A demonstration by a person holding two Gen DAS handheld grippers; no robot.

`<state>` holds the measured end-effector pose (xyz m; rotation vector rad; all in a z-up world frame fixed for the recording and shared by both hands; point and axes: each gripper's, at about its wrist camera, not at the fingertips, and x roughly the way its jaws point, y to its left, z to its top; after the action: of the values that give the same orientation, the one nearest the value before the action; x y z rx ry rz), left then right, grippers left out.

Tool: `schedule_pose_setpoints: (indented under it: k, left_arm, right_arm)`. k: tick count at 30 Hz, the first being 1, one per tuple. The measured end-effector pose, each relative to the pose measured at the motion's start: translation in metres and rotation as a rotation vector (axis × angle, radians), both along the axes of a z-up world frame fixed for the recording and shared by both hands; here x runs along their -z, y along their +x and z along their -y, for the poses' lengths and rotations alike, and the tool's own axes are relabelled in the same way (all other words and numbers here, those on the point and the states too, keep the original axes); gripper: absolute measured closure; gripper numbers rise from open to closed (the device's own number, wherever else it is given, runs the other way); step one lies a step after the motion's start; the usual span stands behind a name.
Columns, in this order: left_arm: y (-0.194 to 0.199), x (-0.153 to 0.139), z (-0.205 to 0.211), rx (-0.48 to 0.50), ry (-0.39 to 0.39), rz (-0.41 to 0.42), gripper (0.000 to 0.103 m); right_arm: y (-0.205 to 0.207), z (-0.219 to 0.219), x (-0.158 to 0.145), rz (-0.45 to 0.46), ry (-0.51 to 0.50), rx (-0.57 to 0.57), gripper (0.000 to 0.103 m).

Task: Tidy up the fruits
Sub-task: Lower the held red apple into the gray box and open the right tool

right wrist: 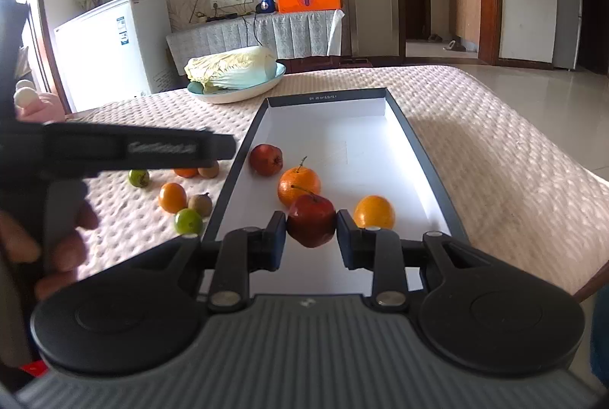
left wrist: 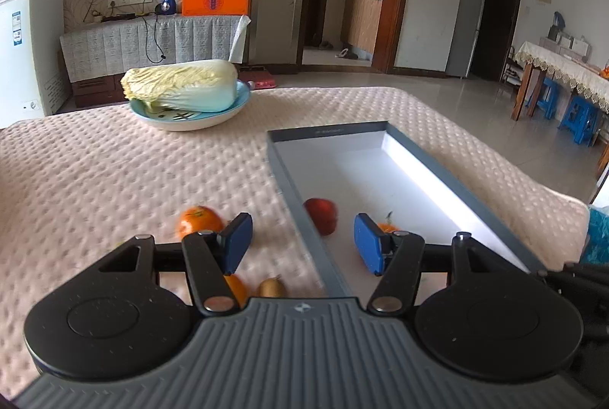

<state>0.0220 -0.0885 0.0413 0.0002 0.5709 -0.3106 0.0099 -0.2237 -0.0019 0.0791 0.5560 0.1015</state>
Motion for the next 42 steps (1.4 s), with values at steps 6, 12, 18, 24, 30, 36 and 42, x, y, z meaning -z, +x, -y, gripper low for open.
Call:
schedule_pose_setpoints:
  k: [6,12,18,24,30,36,42]
  left_arm:
    - [-0.009,0.004,-0.019,0.001,0.039,-0.02,0.038]
    - [-0.016,0.008,-0.039,-0.013,0.029,-0.043,0.038]
    - [-0.019,0.01,-0.044,-0.016,0.035,-0.058,0.038]
    - [-0.005,0.016,-0.029,-0.043,0.03,-0.081,0.038]
    - [0.004,0.021,-0.007,-0.027,0.039,-0.092,0.038]
    - [0.005,0.021,-0.005,-0.022,0.032,-0.092,0.038]
    - [0.001,0.02,-0.014,-0.017,0.038,-0.091,0.038]
  right_arm:
    - [0.009,-0.007,0.004,-0.017,0.013,0.027,0.071]
    - [0.014,-0.014,0.008,-0.023,0.014,0.027,0.071]
    - [0.02,-0.015,0.013,-0.046,0.005,0.017,0.071]
    - [0.022,-0.009,0.018,-0.086,0.008,0.046,0.071]
    - [0.021,-0.005,0.017,-0.078,0.001,0.069,0.071]
    - [0.018,-0.001,0.013,-0.051,-0.01,0.084,0.07]
    - [0.014,0.001,0.006,-0.007,0.026,0.081,0.069]
